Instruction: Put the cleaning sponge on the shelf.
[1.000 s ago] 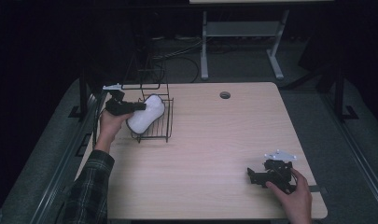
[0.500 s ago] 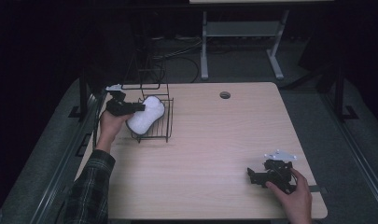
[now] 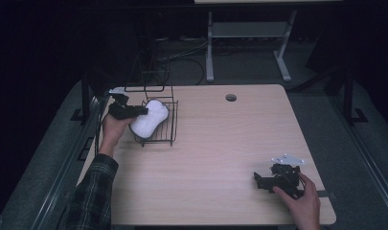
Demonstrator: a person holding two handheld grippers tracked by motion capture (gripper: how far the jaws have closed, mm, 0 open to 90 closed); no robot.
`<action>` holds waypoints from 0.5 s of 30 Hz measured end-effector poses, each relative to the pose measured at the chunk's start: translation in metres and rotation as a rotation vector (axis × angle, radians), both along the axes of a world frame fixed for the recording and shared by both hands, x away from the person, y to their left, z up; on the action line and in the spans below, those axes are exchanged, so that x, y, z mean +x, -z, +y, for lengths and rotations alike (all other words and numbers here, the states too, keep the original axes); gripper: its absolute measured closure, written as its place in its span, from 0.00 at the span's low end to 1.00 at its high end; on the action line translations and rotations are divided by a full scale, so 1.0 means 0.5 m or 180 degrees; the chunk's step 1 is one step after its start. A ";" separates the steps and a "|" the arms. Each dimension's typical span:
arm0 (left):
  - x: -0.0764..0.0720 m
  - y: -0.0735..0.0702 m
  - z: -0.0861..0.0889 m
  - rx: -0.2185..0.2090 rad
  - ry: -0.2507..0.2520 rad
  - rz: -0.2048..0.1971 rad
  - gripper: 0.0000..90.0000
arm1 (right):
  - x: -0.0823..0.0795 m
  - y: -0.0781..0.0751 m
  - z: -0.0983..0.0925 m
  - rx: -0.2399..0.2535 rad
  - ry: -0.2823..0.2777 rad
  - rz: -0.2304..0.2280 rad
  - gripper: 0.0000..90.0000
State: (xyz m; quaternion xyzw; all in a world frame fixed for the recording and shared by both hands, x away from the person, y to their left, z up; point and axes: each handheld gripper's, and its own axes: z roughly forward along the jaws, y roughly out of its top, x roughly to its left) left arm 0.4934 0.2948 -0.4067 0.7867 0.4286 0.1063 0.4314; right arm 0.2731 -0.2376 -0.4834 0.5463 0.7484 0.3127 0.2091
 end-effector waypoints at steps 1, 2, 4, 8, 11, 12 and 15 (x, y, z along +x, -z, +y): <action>0.000 0.000 0.000 0.0008 -0.0001 -0.0001 0.73 | 0.000 0.000 0.000 -0.0001 -0.0001 -0.0002 0.00; 0.000 0.001 0.000 0.0011 -0.0001 0.0001 0.72 | 0.000 0.000 0.000 -0.0003 -0.0003 -0.0002 0.00; -0.001 0.002 0.000 0.0012 -0.0002 0.0009 0.72 | 0.000 0.000 0.000 -0.0002 -0.0002 0.0000 0.00; 0.000 0.003 0.001 0.0017 -0.0004 0.0014 0.70 | 0.000 0.000 0.000 0.0000 0.0000 -0.0001 0.00; -0.002 0.000 0.001 0.0012 -0.0009 0.0010 0.69 | 0.000 0.000 0.000 -0.0001 -0.0001 0.0000 0.00; -0.004 -0.001 0.001 0.0023 0.0003 0.0006 0.69 | 0.000 0.000 0.000 -0.0001 -0.0001 0.0000 0.00; -0.009 -0.003 -0.001 0.0045 0.0057 0.0010 0.75 | 0.000 0.000 0.000 -0.0002 -0.0002 0.0000 0.00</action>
